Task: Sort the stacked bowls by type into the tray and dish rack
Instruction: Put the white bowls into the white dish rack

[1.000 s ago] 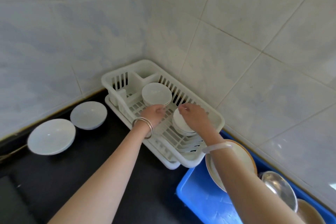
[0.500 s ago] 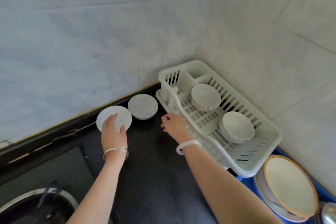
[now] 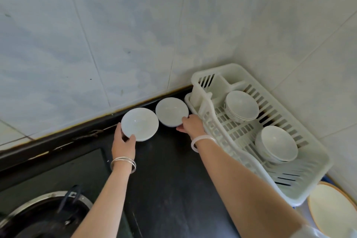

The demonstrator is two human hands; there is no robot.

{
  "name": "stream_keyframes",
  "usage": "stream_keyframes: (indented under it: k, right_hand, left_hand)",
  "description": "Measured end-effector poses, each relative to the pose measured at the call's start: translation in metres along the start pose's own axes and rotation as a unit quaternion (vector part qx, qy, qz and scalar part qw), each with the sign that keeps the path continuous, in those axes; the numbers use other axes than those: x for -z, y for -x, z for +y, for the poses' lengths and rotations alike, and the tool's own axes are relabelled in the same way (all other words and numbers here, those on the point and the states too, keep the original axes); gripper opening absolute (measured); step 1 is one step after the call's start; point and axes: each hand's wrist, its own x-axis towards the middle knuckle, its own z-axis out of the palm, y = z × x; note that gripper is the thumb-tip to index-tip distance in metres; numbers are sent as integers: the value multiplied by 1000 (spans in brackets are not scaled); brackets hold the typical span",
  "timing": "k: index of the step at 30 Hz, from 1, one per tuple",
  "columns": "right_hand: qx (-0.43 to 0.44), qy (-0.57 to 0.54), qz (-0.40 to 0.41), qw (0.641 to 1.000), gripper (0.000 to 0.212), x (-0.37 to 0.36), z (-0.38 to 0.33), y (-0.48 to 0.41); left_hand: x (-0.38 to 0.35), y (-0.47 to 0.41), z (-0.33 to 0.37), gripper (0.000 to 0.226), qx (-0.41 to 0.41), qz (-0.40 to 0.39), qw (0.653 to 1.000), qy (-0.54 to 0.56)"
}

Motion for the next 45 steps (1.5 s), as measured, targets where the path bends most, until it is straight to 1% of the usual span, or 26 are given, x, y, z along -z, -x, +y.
stream_keyframes:
  k: [1,3,5,6,8,9,12,15,18,28,31,32,35,37,38,42,45]
  right_hand:
    - [9,-22,4,1000,24,2,0,2]
    - [40,-44,9,998,32,6,-4,8]
    - [71,-32,15,997,32,9,-14,15]
    - [85,-15,11,996,28,9,-20,18]
    - [105,27,-15,994,13,5,-32,26]
    - [111,46,-31,992,10,1,-36,30]
    - [123,98,-58,986,17,-15,-40,39]
    - [127,164,-52,977,16,-30,-36,44]
    - [132,224,-43,965,15,-40,-31,47]
    - [127,292,-34,947,18,-50,-29,41]
    - [123,278,-38,952,14,-49,-26,39]
    - [115,259,-51,958,16,-48,-25,39]
    - [37,128,-122,983,39,-47,-22,37]
    - [5,48,-151,987,45,-48,-19,39]
    - [9,37,-151,988,46,-48,-17,39]
    - [34,48,-123,991,41,-37,-7,47]
    - [48,26,-100,993,42,-15,-6,56]
  left_hand:
    - [1,-3,-2,63,2,-4,1000,6]
    - [2,-7,-6,63,6,-13,1000,27]
    - [3,-10,-9,62,7,-23,998,63]
    - [3,-10,-10,60,9,-27,996,84]
    - [3,-10,-10,57,19,-31,989,141]
    - [3,-10,-9,55,29,-31,983,177]
    - [5,-8,-3,46,65,-28,964,256]
    - [9,-9,2,36,92,-29,958,271]
    - [12,-9,5,33,106,-31,954,279]
    - [12,-12,7,35,112,-31,966,229]
    - [12,-16,9,34,125,-41,964,231]
    - [12,-16,10,34,129,-46,963,231]
    - [11,-18,14,36,153,-61,955,249]
    - [13,-17,17,36,169,-67,947,266]
    - [13,-15,18,36,171,-69,946,266]
    - [11,-3,19,35,163,-78,953,245]
    - [3,10,27,29,136,-92,959,233]
